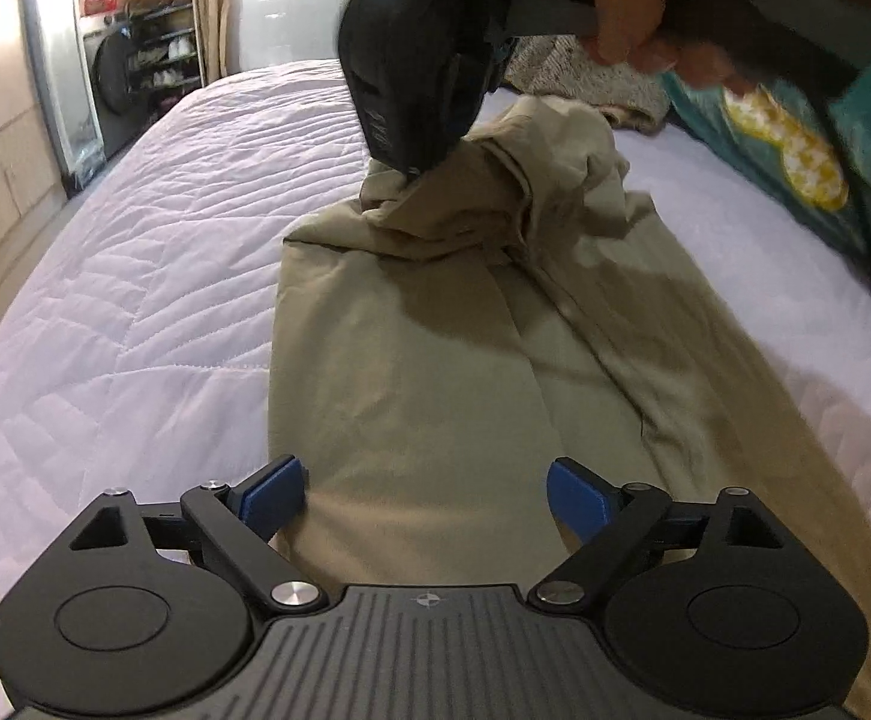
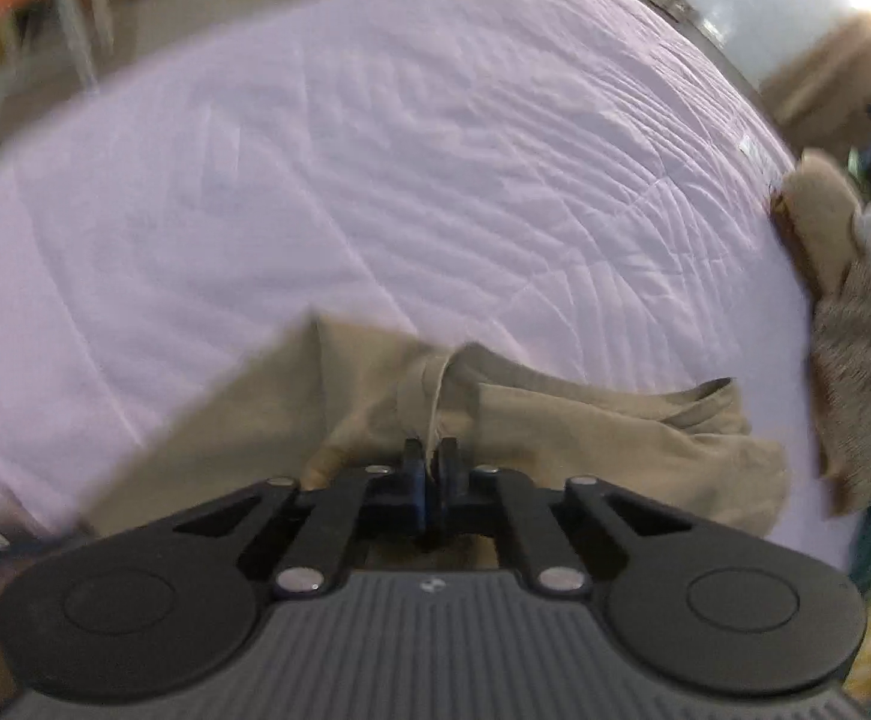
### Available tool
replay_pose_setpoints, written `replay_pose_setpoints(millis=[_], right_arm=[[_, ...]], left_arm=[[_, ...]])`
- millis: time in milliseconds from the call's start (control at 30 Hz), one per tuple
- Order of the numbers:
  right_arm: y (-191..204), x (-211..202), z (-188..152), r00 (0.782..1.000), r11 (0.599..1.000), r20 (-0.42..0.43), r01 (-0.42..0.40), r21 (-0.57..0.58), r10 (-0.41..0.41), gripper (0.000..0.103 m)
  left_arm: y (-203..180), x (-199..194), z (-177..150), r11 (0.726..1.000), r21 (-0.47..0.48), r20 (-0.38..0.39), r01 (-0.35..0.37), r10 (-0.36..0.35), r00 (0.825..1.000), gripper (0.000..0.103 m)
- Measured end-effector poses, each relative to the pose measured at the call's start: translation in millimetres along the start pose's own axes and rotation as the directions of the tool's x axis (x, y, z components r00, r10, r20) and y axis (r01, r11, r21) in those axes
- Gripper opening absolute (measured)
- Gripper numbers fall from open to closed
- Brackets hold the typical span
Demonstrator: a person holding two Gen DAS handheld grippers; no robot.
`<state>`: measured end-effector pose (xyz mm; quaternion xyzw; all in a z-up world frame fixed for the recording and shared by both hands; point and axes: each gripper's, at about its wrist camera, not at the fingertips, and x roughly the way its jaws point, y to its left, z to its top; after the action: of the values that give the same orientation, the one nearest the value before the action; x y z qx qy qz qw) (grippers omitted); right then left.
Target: Fold clothes
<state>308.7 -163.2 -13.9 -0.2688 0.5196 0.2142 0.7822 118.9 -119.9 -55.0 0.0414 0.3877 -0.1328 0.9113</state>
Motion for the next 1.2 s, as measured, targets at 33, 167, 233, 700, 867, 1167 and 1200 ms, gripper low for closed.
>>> replay_pose_setpoints(millis=[33, 167, 233, 700, 867, 1167, 1200], right_arm=[[-5.3, -4.5, 3.3, 0.999, 0.998, 0.026, -0.042, 0.056, 0.041, 0.004], [-31.4, -18.6, 22.2, 0.971, 0.937, 0.143, -0.223, 0.269, 0.19, 0.004], [-46.5, -25.4, 32.8, 0.945, 0.884, 0.228, -0.306, 0.354, 0.236, 0.004], [-51.4, -30.9, 79.7, 0.968, 0.906, 0.251, -0.105, 0.41, -0.002, 0.053], [-19.9, -57.1, 27.2, 0.994, 0.964, 0.11, -0.004, 0.266, -0.027, 0.071], [9.7, -91.7, -116.7, 0.985, 0.951, -0.081, -0.124, 0.283, 0.152, 0.075], [13.2, -96.2, -125.1, 0.983, 0.953, -0.093, -0.125, 0.275, 0.156, 0.075]], left_arm=[[1.5, 1.1, 3.0, 1.0, 0.0, -0.004, 0.0, 0.0, 1.0, 0.09], [6.4, 1.5, 16.9, 0.999, 0.048, 0.003, 0.001, -0.002, 1.0, 0.09], [15.0, -1.4, 25.0, 0.999, 0.052, 0.012, 0.006, -0.006, 1.0, 0.09], [63.4, -12.4, 42.5, 0.999, 0.051, -0.02, 0.004, -0.003, 1.0, 0.09], [80.8, -25.1, 62.8, 0.999, 0.047, -0.002, -0.015, 0.015, 1.0, 0.09], [127.6, -53.2, 125.1, 0.997, -0.011, 0.005, -0.082, 0.082, 0.997, 0.09], [128.7, -54.2, 131.0, 0.997, 0.006, -0.008, -0.077, 0.077, 0.997, 0.089]])
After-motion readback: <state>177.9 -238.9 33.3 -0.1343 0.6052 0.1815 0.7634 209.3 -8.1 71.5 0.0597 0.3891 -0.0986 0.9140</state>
